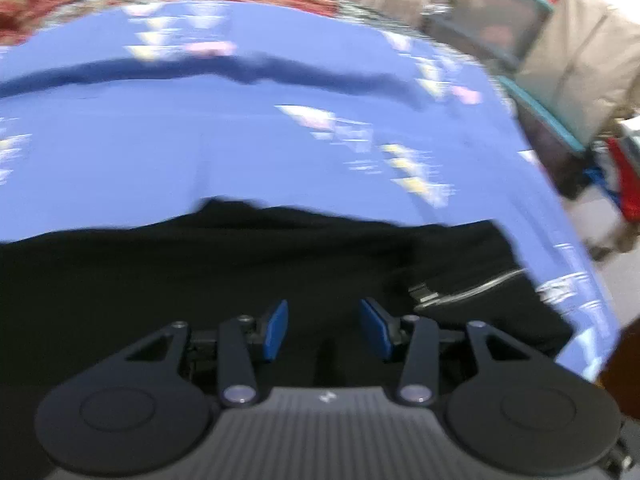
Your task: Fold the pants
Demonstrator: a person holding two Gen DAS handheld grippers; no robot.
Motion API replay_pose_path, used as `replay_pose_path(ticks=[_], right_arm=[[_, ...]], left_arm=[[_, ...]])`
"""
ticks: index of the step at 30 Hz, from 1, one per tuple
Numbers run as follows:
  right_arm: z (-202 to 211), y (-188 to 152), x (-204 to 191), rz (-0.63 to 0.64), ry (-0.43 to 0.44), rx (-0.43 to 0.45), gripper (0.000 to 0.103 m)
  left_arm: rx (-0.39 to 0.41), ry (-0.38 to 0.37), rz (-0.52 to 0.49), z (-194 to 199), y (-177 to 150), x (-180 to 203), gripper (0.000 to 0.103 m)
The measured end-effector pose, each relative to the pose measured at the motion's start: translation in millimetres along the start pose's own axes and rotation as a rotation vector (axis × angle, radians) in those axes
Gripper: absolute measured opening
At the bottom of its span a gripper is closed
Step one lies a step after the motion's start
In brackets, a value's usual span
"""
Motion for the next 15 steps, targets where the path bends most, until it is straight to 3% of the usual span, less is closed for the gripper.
replay_pose_path(ticks=[7,11,15], right_arm=[[-36.8,3.7,-50.3,-0.051,0.095,-0.072,0.041],[-41.7,-9.4,-76.4,-0.102,0.093,-0.096,0.041],[-51.8,-34.5,-72.4,-0.209,0.053,-0.160,0.039]], left_arm=[[0.016,0.171,0.012,39.9,-32.7,-69.0,0.041],[0.024,0.211,0.036,51.7,-43.0,-94.3,0.041],[0.025,0.224,0.055,55.7,-51.3,-110.8,0.041]])
Point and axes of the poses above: each gripper's, at about its wrist camera, not at the fingertips, and z roughly against the way its jaws point, x to its right, y to its top, the point moved 7 cm from there along -z, roughly the way its jaws point, and after that the axes turned 4 degrees about y, right-handed, at the moved point
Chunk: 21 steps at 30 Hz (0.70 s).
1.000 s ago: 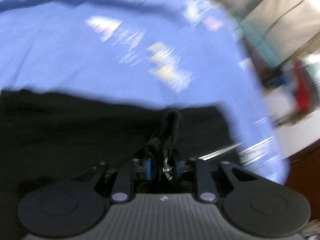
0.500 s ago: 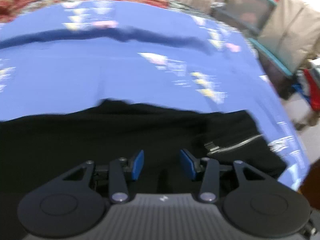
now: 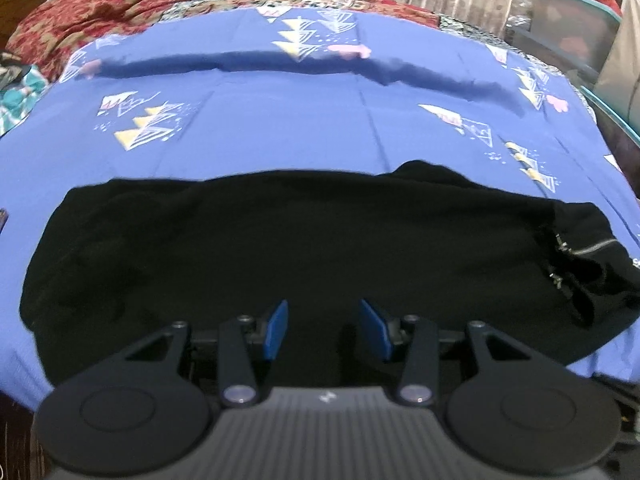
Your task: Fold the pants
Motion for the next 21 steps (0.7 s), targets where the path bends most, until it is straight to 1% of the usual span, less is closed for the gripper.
replay_pose_path(ticks=[2,3,5,10,13,14,15,16,17,18,19,20,21], right_arm=[[-7.8,-10.5,17.6,-0.113,0.009,-0.029,0.038],[-4.4,-13.0,20.8,-0.148,0.028,-0.005,0.037],[-1.1,-13.1,22.5,-0.162,0.035,0.001,0.037],[2.1,-17.5,9.5,-0.064,-0.017,-0.003,0.039],[2.6,-14.6,8.2,-0.037,-0.035,-0.017,0.039],[2.5,-12.1,8.2,-0.026,-0.039,-0.015,0.040],[8.8,-8.8,2.7,0.001,-0.036,0.010,0.040],[10.0,-2.1,-0.5,0.042,-0.029,0.047,0.040],[16.3,2.6,-8.0,0.087,-0.023,0.084,0.040],[21.1,7.5,-16.2,0.131,-0.014,0.114,0.040],[22.7,11.7,-22.4,0.162,-0.001,0.128,0.040],[21.2,14.7,-27.0,0.182,0.009,0.129,0.039],[17.7,17.2,-30.3,0.195,0.019,0.118,0.039]], left_arm=[[-0.009,-0.003,0.014,-2.0,-5.3,-6.5,0.041],[-0.013,-0.007,0.018,-2.2,-8.0,-9.9,0.041],[-0.013,-0.011,0.020,-2.7,-12.1,-16.0,0.041],[-0.011,-0.022,0.031,-4.5,-14.7,-23.1,0.041],[-0.008,-0.036,0.045,-1.5,-15.4,-26.0,0.041],[-0.005,-0.047,0.054,1.3,-15.0,-27.9,0.042],[0.001,-0.062,0.067,6.1,-14.0,-30.3,0.042],[0.018,-0.093,0.087,14.5,-11.9,-34.7,0.042],[0.043,-0.121,0.101,23.5,-10.4,-38.7,0.045],[0.072,-0.142,0.113,33.0,-9.2,-43.9,0.049],[0.111,-0.162,0.130,44.7,-8.8,-52.9,0.052],[0.140,-0.174,0.148,53.3,-9.1,-61.6,0.054],[0.162,-0.182,0.169,60.5,-10.3,-71.4,0.055]])
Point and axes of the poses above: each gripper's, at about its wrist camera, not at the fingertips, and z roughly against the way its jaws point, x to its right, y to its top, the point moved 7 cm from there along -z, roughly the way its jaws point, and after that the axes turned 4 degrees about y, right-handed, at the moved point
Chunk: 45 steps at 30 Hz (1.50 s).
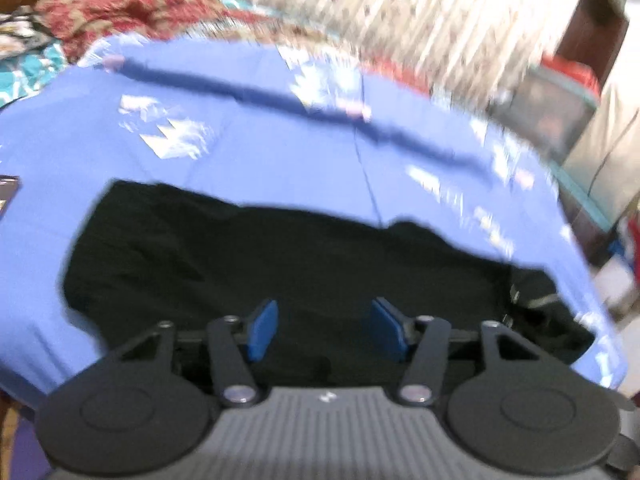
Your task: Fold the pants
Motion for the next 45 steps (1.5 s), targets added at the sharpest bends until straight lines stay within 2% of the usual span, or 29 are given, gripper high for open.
replay_pose_path(ticks=[2,4,7,9,12,14,16,17,18,19,20,21,23,26,29,32,36,37,38,39,41,43,44,45], right_arm=[[-13.9,3.8,-3.5,-0.001,0.026,-0.035,0.037],[-30.8,5.9,-6.2,-0.028,0.052,-0.073,0.030],[-56.7,17.0,-16.9,-0.074,0.107,-0.115,0.024],[-74.2,26.1,-29.3,-0.083,0.144,-0.128,0.022],[-97.9,41.7,-57.4,-0.077,0.203,-0.137,0.021],[-113.0,47.8,-72.2,-0.092,0.249,-0.158,0.021],[-131.4,44.5,-78.3,-0.158,0.301,-0.221,0.021],[-145.9,36.0,-78.1,-0.227,0.340,-0.294,0.022],[-163.8,20.6,-76.3,-0.317,0.375,-0.401,0.019],[-178.7,4.2,-67.2,-0.422,0.363,-0.456,0.015],[-180.6,0.0,-57.0,-0.524,0.388,-0.427,0.011],[-180.6,-3.3,-49.1,-0.606,0.408,-0.434,0.009],[-176.1,-4.5,-40.8,-0.674,0.429,-0.448,0.009],[-161.4,1.2,-39.3,-0.663,0.444,-0.415,0.016],[-142.8,8.5,-32.5,-0.670,0.464,-0.335,0.016],[-118.9,14.9,-3.6,-0.650,0.410,-0.244,0.016],[-80.2,18.0,49.8,-0.693,0.323,-0.115,0.016],[-69.1,16.1,65.2,-0.718,0.303,-0.087,0.016],[-61.1,13.8,76.8,-0.741,0.291,-0.066,0.016],[-53.9,10.4,87.0,-0.766,0.281,-0.050,0.017],[-40.8,0.1,106.0,-0.816,0.259,-0.029,0.023],[-33.7,-9.5,117.9,-0.861,0.231,-0.022,0.034],[-32.1,-12.9,119.3,-0.878,0.234,-0.011,0.048],[-28.4,-15.5,120.9,-0.894,0.246,0.000,0.059]], left_arm=[[0.026,0.014,0.059,15.1,1.0,-26.2,0.057],[0.028,0.061,0.144,25.6,-0.9,-59.4,0.059],[0.021,0.136,0.277,33.1,-4.1,-106.3,0.063],[-0.009,0.141,0.366,29.5,-5.6,-129.1,0.068],[-0.044,0.043,0.534,15.9,-6.3,-151.1,0.089],[-0.056,-0.028,0.629,2.9,-5.7,-159.4,0.093],[-0.069,-0.063,0.655,-16.8,-4.6,-160.2,0.096],[-0.082,-0.066,0.654,-27.4,-4.7,-159.8,0.095],[-0.094,-0.063,0.657,-38.1,-5.8,-160.8,0.088],[-0.096,-0.057,0.661,-48.7,-6.5,-159.9,0.077],[-0.095,-0.047,0.654,-53.7,-5.5,-157.6,0.053],[-0.088,-0.040,0.628,-57.5,-3.1,-153.5,0.041],[-0.055,-0.073,0.577,-54.9,2.9,-142.7,0.035],[0.002,-0.071,0.423,-42.2,20.1,-113.2,0.033],[0.069,-0.076,0.219,-25.5,33.7,-70.8,0.033],[0.098,-0.091,0.019,-21.6,38.0,-25.1,0.033],[0.071,-0.114,-0.187,-32.6,24.8,32.9,0.034],[0.055,-0.120,-0.232,-39.8,18.1,46.6,0.035],[0.037,-0.126,-0.270,-47.2,11.6,57.8,0.040],[0.004,-0.126,-0.318,-56.9,2.6,70.6,0.050],[-0.057,-0.130,-0.381,-67.2,-14.3,89.7,0.059],[-0.084,-0.175,-0.407,-62.6,-26.0,103.1,0.069],[-0.067,-0.193,-0.422,-55.8,-26.5,108.2,0.076],[-0.050,-0.208,-0.431,-48.9,-25.6,111.3,0.078]])
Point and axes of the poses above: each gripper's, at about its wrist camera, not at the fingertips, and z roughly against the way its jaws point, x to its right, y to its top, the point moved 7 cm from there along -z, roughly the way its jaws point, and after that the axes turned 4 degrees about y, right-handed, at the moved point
